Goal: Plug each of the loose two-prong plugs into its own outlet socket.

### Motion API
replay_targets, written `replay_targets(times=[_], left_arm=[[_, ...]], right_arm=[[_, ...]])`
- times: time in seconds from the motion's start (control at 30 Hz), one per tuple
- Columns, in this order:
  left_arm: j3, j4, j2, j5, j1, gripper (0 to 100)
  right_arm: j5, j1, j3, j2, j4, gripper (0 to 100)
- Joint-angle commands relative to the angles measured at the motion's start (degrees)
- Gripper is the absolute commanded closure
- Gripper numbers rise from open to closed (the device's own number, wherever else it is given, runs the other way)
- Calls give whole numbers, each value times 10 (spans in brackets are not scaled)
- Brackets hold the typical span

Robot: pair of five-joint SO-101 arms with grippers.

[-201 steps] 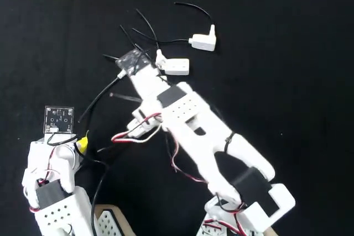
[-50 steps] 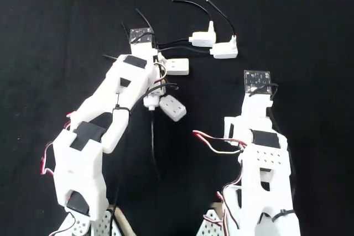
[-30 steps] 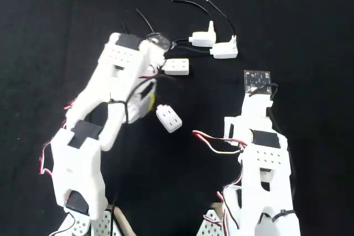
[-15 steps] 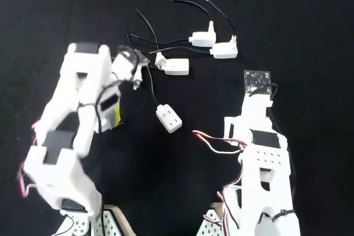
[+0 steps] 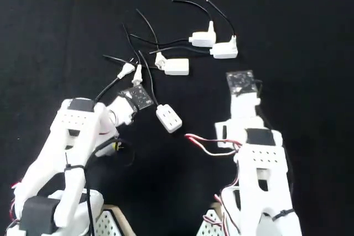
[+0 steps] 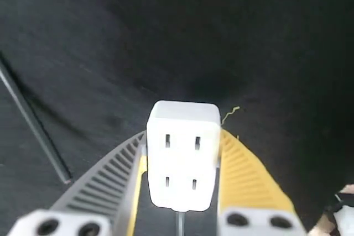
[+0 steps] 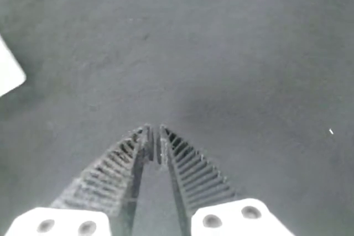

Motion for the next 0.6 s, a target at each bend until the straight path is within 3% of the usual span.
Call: replay_targets(times=[0.0, 0.1, 0.2, 0.4, 0.57], left_arm=[[17, -4, -25, 9, 10, 720], [18, -4, -25, 13, 5, 622], [5, 14, -25, 47, 4, 591], [-43, 19, -41, 205, -27, 641], [-16, 23, -151, 233, -121, 723]], right_arm=[[3, -31, -53, -11, 27, 984], [3, -48, -84, -9, 51, 983], [-10, -68, -132, -7, 76, 983], [-126, -156, -220, 7, 90, 983], [-215, -232, -291, 117, 47, 983]])
